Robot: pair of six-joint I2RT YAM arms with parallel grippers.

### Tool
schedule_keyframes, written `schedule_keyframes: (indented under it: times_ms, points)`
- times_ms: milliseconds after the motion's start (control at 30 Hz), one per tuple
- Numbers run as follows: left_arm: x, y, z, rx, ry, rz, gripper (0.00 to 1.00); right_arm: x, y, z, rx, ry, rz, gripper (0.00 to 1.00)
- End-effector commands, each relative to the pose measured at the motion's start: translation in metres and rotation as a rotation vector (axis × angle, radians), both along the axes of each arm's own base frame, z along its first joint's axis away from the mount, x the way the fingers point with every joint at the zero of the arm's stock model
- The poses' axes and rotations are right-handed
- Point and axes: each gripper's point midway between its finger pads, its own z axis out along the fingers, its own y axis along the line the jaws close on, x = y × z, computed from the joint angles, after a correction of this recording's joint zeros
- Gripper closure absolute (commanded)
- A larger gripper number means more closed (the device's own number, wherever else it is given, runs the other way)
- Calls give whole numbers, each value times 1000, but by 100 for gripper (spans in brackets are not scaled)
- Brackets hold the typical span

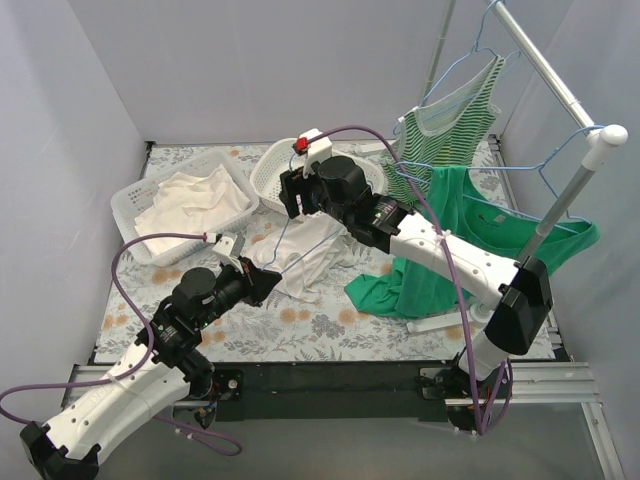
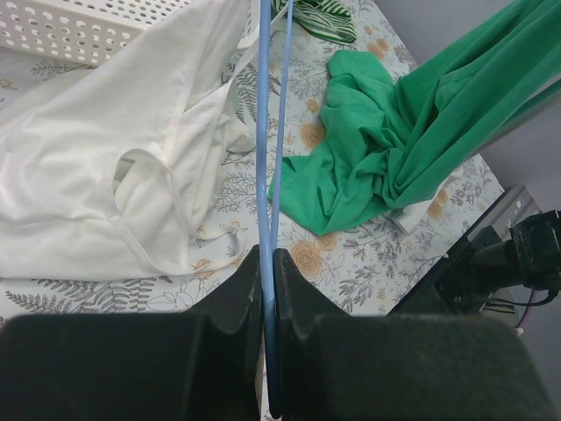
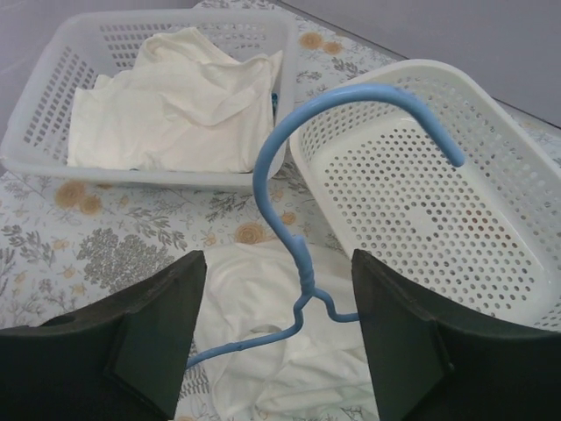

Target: Place the tank top on the hanger

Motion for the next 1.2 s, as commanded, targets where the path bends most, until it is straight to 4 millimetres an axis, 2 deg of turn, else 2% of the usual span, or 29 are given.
schedule_keyframes:
  times_ms: [0,33,67,133,300,367,433,500,533,567,633,700,767,800,867,900,1000,1100,1167]
  points:
    - [1,-1,7,-21,-18,1,100,15,-8,22,32,-91,-87,31]
    - [0,-1,7,-25,-14,-1,100,16,-7,19,23,-90,-84,34]
    - [0,-2,7,-26,-13,-2,100,17,-7,14,13,-87,-86,42]
    - [0,-2,7,-33,-5,0,100,17,-4,10,-2,-92,-72,52]
    - [1,0,2,-47,26,30,100,18,-4,-5,-36,-84,-70,91]
    - [2,2,0,-56,55,53,100,17,-5,-10,-46,-80,-77,99]
    - [6,6,-2,-49,78,94,100,17,-6,-17,-59,-78,-88,99]
    - [8,7,-2,-57,108,118,94,17,-8,-24,-77,-79,-102,99]
    - [8,9,-6,-49,128,134,78,17,-9,-31,-93,-74,-108,99]
    - [9,9,-1,-57,132,143,72,19,-10,-33,-99,-74,-118,99]
    - [8,12,-4,-47,164,160,70,23,-18,-40,-124,-78,-165,99]
    - [10,16,6,-49,171,189,57,30,-24,-37,-125,-102,-214,99]
    - [11,26,2,-23,204,248,49,33,-27,-42,-143,-105,-240,99]
    - [11,29,11,-30,196,260,48,36,-32,-42,-149,-111,-270,99]
    - [11,38,6,3,240,313,47,39,-35,-48,-162,-110,-294,99]
    - [11,40,11,6,243,326,46,41,-40,-47,-166,-120,-326,99]
    - [8,44,-5,68,325,352,49,49,-52,-52,-206,-139,-405,99]
    - [7,37,-21,67,387,349,57,53,-62,-57,-237,-150,-467,99]
    - [8,30,-33,31,422,348,57,54,-63,-58,-239,-155,-475,99]
